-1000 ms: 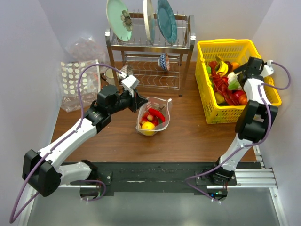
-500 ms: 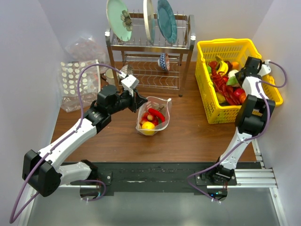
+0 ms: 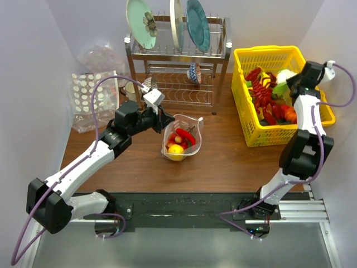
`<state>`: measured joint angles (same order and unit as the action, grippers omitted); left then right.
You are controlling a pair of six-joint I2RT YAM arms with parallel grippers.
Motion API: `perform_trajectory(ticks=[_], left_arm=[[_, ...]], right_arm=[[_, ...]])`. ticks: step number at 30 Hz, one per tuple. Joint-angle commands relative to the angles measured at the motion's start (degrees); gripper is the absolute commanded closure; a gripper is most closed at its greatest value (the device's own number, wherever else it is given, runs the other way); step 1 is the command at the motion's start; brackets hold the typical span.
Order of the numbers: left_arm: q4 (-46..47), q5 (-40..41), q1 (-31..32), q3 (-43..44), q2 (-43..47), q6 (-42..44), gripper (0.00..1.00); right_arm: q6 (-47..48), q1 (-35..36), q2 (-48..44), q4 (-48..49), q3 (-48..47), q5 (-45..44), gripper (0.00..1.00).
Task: Place the food in the zip-top bag and seal the zipper
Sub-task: Pick up the fake vegetable from the bin.
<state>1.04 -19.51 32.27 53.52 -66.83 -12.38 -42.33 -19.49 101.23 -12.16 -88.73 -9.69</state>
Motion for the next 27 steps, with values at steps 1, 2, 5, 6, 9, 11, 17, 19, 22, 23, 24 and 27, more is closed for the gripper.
perform_trajectory(ticks=[1, 2, 5, 6, 9, 11, 17, 19, 22, 23, 24, 27], left_arm=[[2.3, -0.1, -0.3, -0.1, 2.1, 0.9, 1.0], [2.3, -0.2, -0.3, -0.1, 2.1, 0.9, 1.0], [2.3, -0.3, -0.3, -0.2, 2.0, 0.8, 1.0], [2.3, -0.3, -0.3, -0.2, 2.1, 0.6, 1.0], [2.3, -0.4, -0.3, -0.2, 2.0, 0.6, 1.0], [2.3, -0.5, -0.2, -0.2, 2.0, 0.5, 1.0], [2.4, -0.5, -0.3, -0.2, 1.9, 0.3, 1.0], [2.3, -0.6, -0.3, -0.1, 1.8, 0.3, 1.0], [2.2, -0.4, -0.3, -0.1, 1.8, 0.3, 1.0], [2.1, -0.4, -0.3, 0.0, 1.8, 0.3, 1.0], [2.0, -0.4, -0.3, 0.0, 1.8, 0.3, 1.0], [2.0, -0.6, -0.3, 0.1, 1.8, 0.1, 1.0]], right_arm=[[2.9, 0.6, -8.5, 2.4, -1.4, 2.1, 0.98], [3.0, 0.6, -10.2, 2.0, -1.4, 2.0, 0.98], [3.7, 0.6, -12.0, 0.7, -0.8, 1.6, 0.97], [3.9, 0.6, -12.9, 0.5, -0.7, 1.7, 0.97], [5.1, 0.6, -14.6, 0.3, 0.2, 1.7, 0.97], [5.7, 0.6, -15.4, -0.1, 0.7, 1.8, 0.96], [7.2, 1.6, -18.2, -0.8, 0.5, 16.4, 0.96], [7.9, 3.5, -19.3, -2.4, 0.8, 19.6, 0.95], [7.6, 7.2, -21.1, -2.9, 3.8, 26.0, 0.95], [7.4, 9.5, -22.7, -2.7, 5.0, 28.2, 0.94], [7.0, 10.8, -23.5, -2.1, 7.5, 30.2, 0.94], [6.3, 14.7, -26.3, 0.7, 11.8, 36.9, 0.93]])
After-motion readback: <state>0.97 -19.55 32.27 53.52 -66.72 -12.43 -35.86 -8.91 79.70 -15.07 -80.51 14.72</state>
